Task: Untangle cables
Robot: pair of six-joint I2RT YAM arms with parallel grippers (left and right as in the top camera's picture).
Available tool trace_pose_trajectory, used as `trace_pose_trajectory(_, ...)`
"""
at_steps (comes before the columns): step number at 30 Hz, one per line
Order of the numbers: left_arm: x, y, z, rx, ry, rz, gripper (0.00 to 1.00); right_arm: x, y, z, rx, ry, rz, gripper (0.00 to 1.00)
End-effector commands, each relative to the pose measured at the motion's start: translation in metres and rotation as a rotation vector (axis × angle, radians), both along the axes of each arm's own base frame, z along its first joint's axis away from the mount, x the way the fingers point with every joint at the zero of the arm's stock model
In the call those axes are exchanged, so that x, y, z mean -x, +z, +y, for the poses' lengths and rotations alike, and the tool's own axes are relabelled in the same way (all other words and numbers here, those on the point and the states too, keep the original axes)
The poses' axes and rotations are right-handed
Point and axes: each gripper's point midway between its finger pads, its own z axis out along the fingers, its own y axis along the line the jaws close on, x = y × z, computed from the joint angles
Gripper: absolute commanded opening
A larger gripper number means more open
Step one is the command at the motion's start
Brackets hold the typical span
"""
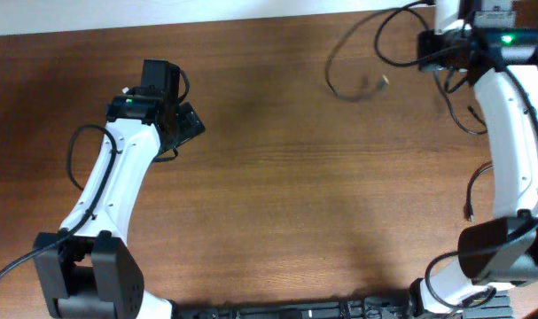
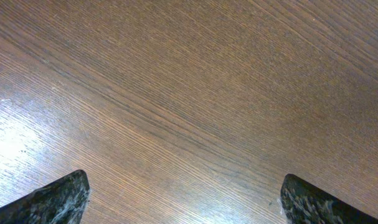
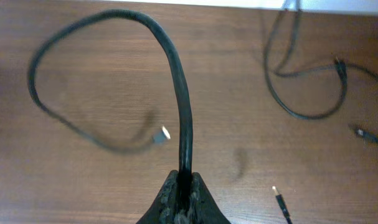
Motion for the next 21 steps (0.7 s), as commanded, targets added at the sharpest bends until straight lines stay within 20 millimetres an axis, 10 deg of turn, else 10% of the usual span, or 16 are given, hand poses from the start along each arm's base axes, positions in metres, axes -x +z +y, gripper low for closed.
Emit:
trace_pose_trajectory(1,-0.001,0.006,0.002,-0.004,0.016,-0.020,0.99,-0.013,-0.046,-0.020,-0.110,-0.084,0.044,0.04)
trace_pose_trajectory(7,-0.001,0.006,0.002,-0.004,0.016,-0.019,0.99,-0.048,-0.158,-0.025,-0.133,-0.093,0.187,0.09)
trace_pose_trajectory(9,-0.001,0.006,0.002,-0.004,0.016,-0.019,0.99,-0.056,-0.168,-0.027,-0.131,-0.093,0.175,0.64)
trace_pose_trajectory(11,-0.001,0.006,0.002,-0.004,0.016,-0.019,0.99,-0.065,-0.155,-0.029,-0.126,-0.091,0.130,0.93)
trace_pose_trajectory(16,-0.001,0.006,0.002,-0.004,0.016,-0.020,0.99,-0.037,-0.012,-0.026,-0.099,-0.083,-0.043,0.96)
trace_pose_trajectory(21,-0.001,0.006,0.002,-0.004,0.016,-0.019,0.99,0.122,0.129,0.003,-0.079,-0.074,-0.185,0.96)
